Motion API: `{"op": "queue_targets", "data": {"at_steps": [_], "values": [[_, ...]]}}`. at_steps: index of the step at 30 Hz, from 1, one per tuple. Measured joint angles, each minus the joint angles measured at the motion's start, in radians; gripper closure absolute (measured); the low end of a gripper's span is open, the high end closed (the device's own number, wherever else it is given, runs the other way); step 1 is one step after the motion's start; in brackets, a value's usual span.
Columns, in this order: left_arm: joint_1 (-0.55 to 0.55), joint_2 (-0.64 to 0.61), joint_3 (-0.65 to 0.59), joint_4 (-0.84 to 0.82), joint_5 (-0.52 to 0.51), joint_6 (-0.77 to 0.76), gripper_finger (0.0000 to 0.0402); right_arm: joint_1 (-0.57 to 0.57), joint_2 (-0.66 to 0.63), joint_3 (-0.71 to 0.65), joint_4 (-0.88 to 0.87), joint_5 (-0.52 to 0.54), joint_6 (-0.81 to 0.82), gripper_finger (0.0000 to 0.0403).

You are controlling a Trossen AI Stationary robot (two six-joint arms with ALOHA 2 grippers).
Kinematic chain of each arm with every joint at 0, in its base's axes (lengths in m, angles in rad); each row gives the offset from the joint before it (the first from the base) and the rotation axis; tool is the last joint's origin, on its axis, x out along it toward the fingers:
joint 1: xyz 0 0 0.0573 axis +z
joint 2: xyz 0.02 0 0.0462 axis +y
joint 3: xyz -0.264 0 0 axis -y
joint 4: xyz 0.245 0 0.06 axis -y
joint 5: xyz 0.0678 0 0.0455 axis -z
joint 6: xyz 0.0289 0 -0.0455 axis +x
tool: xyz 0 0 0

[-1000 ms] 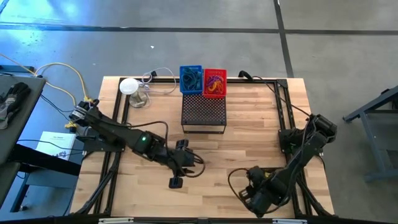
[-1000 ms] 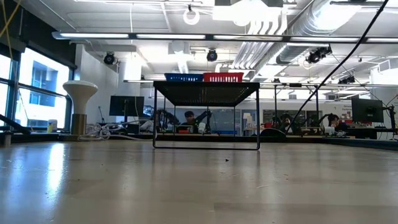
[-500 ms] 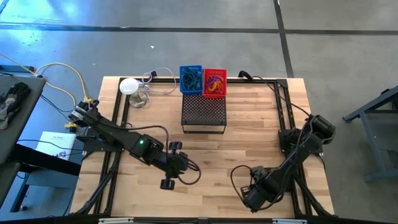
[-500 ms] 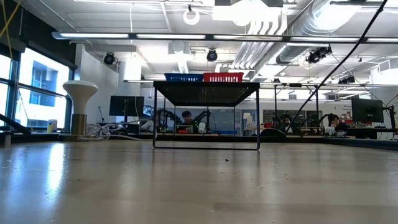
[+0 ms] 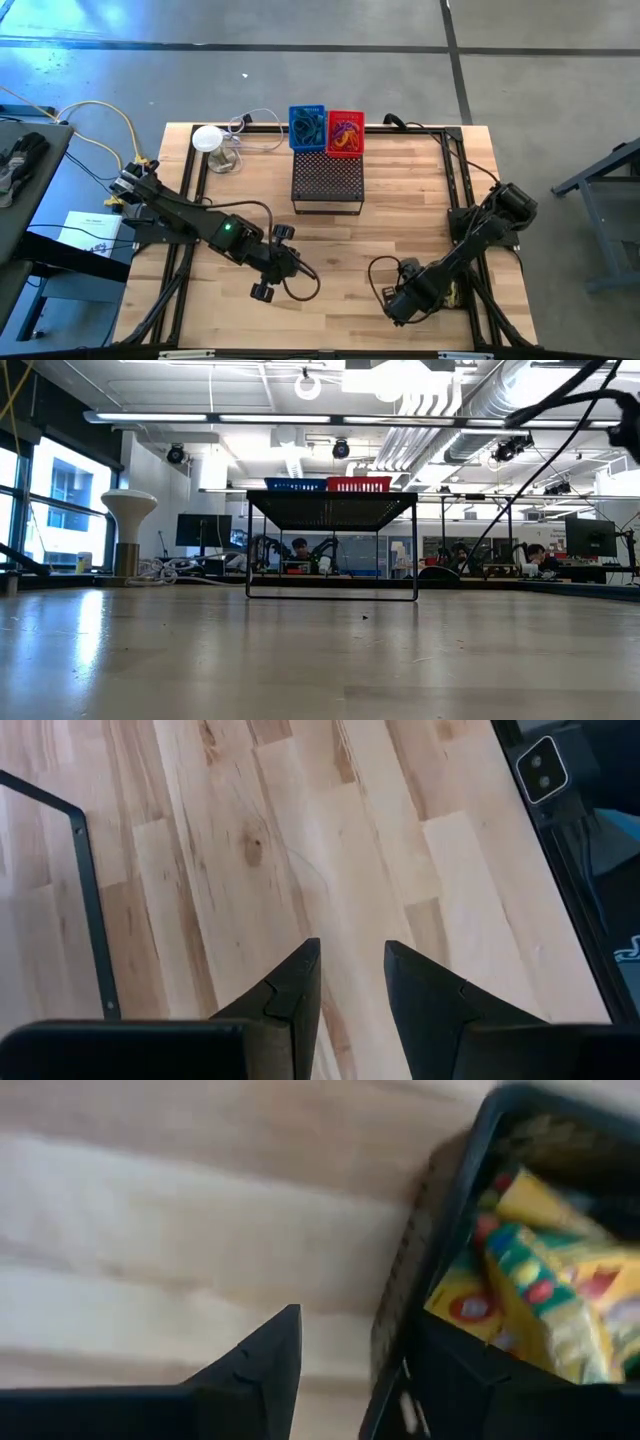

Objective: Pick & Place Office Desk Supplies
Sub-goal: Put the black bin with crayon boxes on the shelf

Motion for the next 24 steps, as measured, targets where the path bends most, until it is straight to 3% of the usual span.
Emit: {"op": "queue_targets", "data": {"at_steps": [9, 13, 20, 24], "values": [[0.0, 0.002, 0.0, -0.032, 0.0, 0.009, 0.0295, -0.005, 0.0, -0.042, 0.03, -0.003, -0.09, 0.0261], [0.0, 0.003, -0.008, -0.024, -0.001, 0.0, 0.0295, -0.005, 0.0, -0.042, 0.03, 0.002, -0.105, 0.0295], [0.0, 0.004, -0.048, -0.014, -0.003, -0.009, 0.0295, -0.005, -0.001, -0.042, 0.028, 0.009, -0.158, 0.039], [0.0, 0.004, -0.066, 0.005, -0.003, -0.009, 0.0295, -0.005, -0.001, -0.042, 0.019, 0.025, -0.18, 0.0399]]}}
